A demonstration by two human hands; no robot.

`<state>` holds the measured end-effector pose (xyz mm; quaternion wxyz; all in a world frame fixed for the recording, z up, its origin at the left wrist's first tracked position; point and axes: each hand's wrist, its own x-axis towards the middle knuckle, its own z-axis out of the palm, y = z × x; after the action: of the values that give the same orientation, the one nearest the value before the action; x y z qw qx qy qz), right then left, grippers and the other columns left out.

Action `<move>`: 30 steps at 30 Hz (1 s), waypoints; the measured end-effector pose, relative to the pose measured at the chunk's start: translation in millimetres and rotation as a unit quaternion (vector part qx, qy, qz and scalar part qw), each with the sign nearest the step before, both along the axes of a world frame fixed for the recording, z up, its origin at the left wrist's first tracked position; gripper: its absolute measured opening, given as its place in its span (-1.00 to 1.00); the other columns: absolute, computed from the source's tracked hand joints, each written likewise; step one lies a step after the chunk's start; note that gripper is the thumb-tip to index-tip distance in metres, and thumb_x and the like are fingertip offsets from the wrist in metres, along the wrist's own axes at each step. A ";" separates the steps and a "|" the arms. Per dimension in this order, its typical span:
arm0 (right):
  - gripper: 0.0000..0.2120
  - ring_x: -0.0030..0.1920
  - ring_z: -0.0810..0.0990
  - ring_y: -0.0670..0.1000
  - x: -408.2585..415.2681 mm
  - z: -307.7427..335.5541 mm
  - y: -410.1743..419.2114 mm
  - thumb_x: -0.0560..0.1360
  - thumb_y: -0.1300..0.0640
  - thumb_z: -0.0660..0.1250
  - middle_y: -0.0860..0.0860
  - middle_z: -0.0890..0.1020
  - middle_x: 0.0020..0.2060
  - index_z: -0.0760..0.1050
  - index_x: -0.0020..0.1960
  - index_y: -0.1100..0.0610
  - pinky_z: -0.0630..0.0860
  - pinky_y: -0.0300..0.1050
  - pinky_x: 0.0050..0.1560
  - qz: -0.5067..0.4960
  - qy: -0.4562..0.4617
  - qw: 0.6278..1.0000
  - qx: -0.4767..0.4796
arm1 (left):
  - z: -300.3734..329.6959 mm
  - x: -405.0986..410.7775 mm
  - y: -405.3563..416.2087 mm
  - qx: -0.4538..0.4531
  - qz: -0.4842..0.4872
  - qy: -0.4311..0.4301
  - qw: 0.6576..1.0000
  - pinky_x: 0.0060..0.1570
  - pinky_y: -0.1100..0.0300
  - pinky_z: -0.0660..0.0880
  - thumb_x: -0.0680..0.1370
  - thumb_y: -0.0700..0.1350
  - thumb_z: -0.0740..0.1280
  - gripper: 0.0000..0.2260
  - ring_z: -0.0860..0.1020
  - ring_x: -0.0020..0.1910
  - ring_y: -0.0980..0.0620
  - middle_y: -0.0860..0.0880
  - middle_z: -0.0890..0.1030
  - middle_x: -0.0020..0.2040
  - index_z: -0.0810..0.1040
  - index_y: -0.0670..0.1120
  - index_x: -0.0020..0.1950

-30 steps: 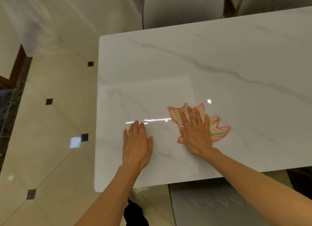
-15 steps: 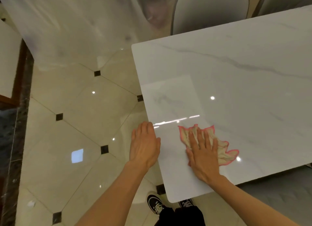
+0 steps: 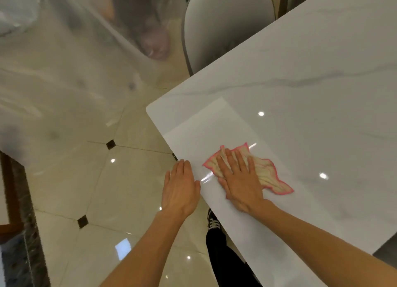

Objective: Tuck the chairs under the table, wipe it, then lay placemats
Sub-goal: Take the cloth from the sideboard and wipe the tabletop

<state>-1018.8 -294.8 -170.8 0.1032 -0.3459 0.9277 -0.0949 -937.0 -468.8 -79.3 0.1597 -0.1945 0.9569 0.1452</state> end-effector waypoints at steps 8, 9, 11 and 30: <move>-0.42 0.56 -0.03 0.19 -90.0 5.1 -172.1 0.63 -0.17 -0.15 0.02 -0.14 0.57 -0.03 0.60 0.02 -0.04 0.31 0.48 0.060 -0.014 0.998 0.019 | 5.0 -67.8 -122.6 0.005 0.037 -0.016 0.999 0.47 -0.05 0.21 0.64 -0.05 0.20 -0.49 0.28 0.48 -0.09 -0.13 0.29 0.52 0.19 -0.18 0.55; -0.42 0.56 -0.02 0.20 -99.2 7.0 -186.5 0.63 -0.17 -0.15 0.03 -0.14 0.57 -0.02 0.59 0.02 -0.04 0.31 0.47 0.064 -0.017 0.998 0.023 | 6.1 -71.1 -134.3 -0.003 0.034 -0.030 0.999 0.48 -0.05 0.19 0.64 -0.05 0.20 -0.48 0.25 0.50 -0.09 -0.14 0.27 0.54 0.17 -0.18 0.56; -0.42 0.56 -0.02 0.20 -112.6 6.6 -203.2 0.63 -0.17 -0.12 0.03 -0.13 0.57 0.00 0.59 0.01 -0.04 0.32 0.47 0.067 -0.018 0.997 0.028 | 9.5 -82.8 -156.2 -0.016 0.013 -0.047 0.999 0.50 -0.04 0.17 0.64 -0.03 0.19 -0.47 0.22 0.52 -0.08 -0.13 0.24 0.55 0.16 -0.18 0.56; -0.42 0.56 -0.18 0.11 -191.3 21.3 -196.2 0.62 -0.20 -0.17 -0.10 -0.29 0.54 -0.21 0.58 -0.09 -0.29 0.34 0.44 -0.473 -0.056 0.879 0.035 | 67.5 -300.5 -233.0 0.035 -0.362 0.017 0.931 0.54 0.05 -0.11 0.67 0.07 0.13 -0.40 -0.04 0.60 -0.07 -0.09 0.01 0.63 0.00 -0.13 0.62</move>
<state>-1210.1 -490.9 -149.6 0.1104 0.1439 0.9762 -0.1189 -1237.5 -701.8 -11.8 0.1920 0.1734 0.9592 0.1144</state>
